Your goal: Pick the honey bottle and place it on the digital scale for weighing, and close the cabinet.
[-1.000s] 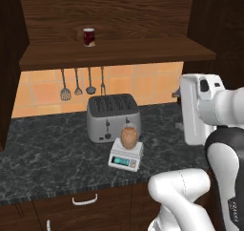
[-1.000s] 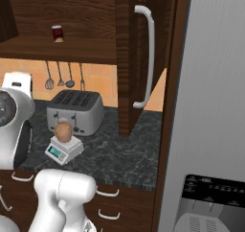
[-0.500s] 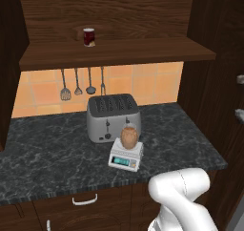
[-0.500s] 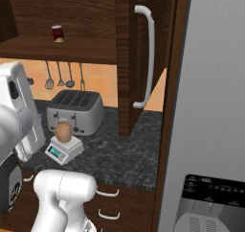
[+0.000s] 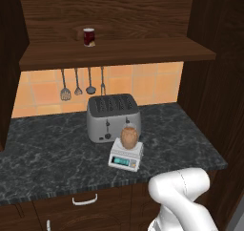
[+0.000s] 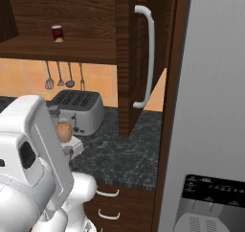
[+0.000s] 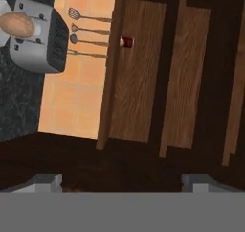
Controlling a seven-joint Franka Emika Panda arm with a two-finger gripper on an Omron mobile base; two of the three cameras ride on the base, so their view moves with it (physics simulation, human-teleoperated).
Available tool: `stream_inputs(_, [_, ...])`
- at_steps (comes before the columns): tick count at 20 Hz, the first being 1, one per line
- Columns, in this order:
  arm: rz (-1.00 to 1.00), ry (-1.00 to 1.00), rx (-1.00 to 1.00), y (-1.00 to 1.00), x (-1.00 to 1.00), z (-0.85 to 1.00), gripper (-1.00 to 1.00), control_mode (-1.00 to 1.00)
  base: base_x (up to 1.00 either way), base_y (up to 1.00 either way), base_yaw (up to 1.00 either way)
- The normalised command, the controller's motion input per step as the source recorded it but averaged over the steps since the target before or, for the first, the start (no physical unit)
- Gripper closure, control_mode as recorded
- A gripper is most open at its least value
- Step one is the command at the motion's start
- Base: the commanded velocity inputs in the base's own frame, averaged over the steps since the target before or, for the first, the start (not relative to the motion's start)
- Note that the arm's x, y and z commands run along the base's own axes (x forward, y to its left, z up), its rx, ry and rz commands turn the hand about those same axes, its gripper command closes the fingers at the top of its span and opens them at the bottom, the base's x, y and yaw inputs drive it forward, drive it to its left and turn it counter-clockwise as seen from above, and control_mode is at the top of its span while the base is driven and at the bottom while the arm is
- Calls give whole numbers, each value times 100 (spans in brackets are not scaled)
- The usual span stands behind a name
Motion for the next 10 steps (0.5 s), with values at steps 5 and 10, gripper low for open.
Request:
stream_inputs(5, [0, -17, 11, -56, 41, -72, -100, -100, 0, 0, 0])
stream_inputs(10, [0, -18, 14, -49, 48, -48, -100, -100, 0, 0, 0])
